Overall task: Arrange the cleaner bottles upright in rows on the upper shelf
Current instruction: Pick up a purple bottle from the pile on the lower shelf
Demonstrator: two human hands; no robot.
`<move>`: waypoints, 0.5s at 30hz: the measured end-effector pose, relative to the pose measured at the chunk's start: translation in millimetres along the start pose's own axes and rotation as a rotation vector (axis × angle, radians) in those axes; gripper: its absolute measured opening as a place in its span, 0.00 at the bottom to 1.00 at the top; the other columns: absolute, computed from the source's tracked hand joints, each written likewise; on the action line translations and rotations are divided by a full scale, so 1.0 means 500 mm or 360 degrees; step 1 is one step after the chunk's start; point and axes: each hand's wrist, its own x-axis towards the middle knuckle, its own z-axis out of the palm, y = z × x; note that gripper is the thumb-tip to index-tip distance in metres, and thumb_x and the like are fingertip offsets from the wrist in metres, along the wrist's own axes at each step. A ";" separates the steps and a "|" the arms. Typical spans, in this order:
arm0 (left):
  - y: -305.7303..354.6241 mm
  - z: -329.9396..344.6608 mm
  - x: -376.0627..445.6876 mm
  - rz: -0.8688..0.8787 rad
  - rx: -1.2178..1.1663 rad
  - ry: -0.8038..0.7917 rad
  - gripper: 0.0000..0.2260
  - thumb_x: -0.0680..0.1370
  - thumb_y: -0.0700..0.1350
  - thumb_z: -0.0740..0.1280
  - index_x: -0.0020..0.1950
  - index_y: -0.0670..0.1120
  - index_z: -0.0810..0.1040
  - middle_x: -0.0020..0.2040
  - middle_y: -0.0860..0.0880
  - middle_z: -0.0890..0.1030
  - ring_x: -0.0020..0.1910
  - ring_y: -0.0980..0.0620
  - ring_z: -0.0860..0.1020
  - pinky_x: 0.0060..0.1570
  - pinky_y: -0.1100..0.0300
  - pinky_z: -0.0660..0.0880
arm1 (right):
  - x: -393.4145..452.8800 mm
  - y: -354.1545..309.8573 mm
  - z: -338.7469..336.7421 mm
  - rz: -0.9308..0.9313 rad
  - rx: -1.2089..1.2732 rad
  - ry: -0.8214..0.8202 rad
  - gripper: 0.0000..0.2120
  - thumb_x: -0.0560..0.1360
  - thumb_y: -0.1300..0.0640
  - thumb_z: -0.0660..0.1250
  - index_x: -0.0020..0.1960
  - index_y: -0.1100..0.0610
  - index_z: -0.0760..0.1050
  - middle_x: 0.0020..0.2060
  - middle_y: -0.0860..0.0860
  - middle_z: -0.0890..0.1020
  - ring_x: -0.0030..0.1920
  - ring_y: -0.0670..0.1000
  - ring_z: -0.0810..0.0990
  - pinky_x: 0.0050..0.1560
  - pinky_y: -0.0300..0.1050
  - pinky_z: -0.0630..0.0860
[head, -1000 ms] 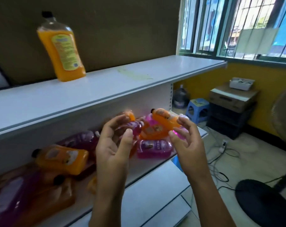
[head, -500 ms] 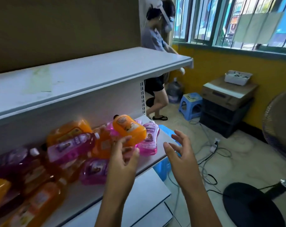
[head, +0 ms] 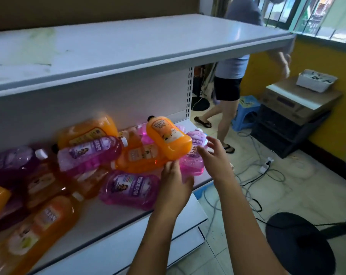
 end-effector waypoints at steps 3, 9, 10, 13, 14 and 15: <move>0.002 0.004 0.013 -0.0034 -0.0073 -0.0021 0.24 0.78 0.49 0.65 0.72 0.48 0.63 0.65 0.45 0.71 0.64 0.45 0.71 0.62 0.46 0.72 | 0.070 0.016 0.021 -0.0036 -0.0188 0.0058 0.26 0.74 0.54 0.65 0.71 0.57 0.69 0.63 0.59 0.77 0.62 0.60 0.78 0.61 0.63 0.76; 0.012 0.005 0.025 -0.0006 0.0015 -0.0099 0.32 0.77 0.49 0.66 0.77 0.44 0.55 0.72 0.44 0.64 0.69 0.43 0.66 0.66 0.49 0.67 | 0.136 0.026 0.026 0.0181 -0.0060 0.0008 0.23 0.79 0.64 0.63 0.73 0.58 0.69 0.61 0.59 0.78 0.44 0.49 0.80 0.40 0.42 0.76; 0.014 0.005 0.027 -0.0003 0.0020 -0.0098 0.33 0.78 0.51 0.66 0.77 0.44 0.54 0.72 0.43 0.64 0.69 0.42 0.66 0.67 0.49 0.67 | 0.136 0.028 0.029 0.0177 -0.0036 0.0024 0.22 0.79 0.65 0.63 0.72 0.58 0.69 0.59 0.58 0.78 0.42 0.47 0.79 0.37 0.41 0.75; 0.015 0.009 0.033 -0.0050 0.0157 -0.0118 0.37 0.78 0.54 0.66 0.78 0.41 0.51 0.74 0.41 0.61 0.71 0.40 0.64 0.67 0.48 0.65 | 0.132 0.035 0.034 0.0128 0.0086 0.0135 0.20 0.78 0.66 0.63 0.69 0.60 0.72 0.55 0.59 0.79 0.40 0.45 0.78 0.36 0.38 0.74; 0.014 0.014 0.034 -0.0069 0.0264 -0.0140 0.38 0.78 0.55 0.66 0.78 0.40 0.49 0.75 0.39 0.60 0.71 0.39 0.63 0.67 0.48 0.64 | 0.126 0.036 0.036 0.0108 0.0163 0.0151 0.18 0.77 0.66 0.64 0.67 0.61 0.74 0.55 0.60 0.80 0.40 0.47 0.78 0.38 0.39 0.75; 0.014 0.020 0.035 -0.0075 0.0388 -0.0145 0.40 0.77 0.56 0.66 0.78 0.39 0.48 0.74 0.37 0.59 0.70 0.38 0.63 0.67 0.48 0.64 | 0.119 0.038 0.036 0.0089 0.0257 0.0152 0.17 0.76 0.65 0.66 0.65 0.60 0.76 0.56 0.62 0.81 0.41 0.50 0.79 0.41 0.42 0.76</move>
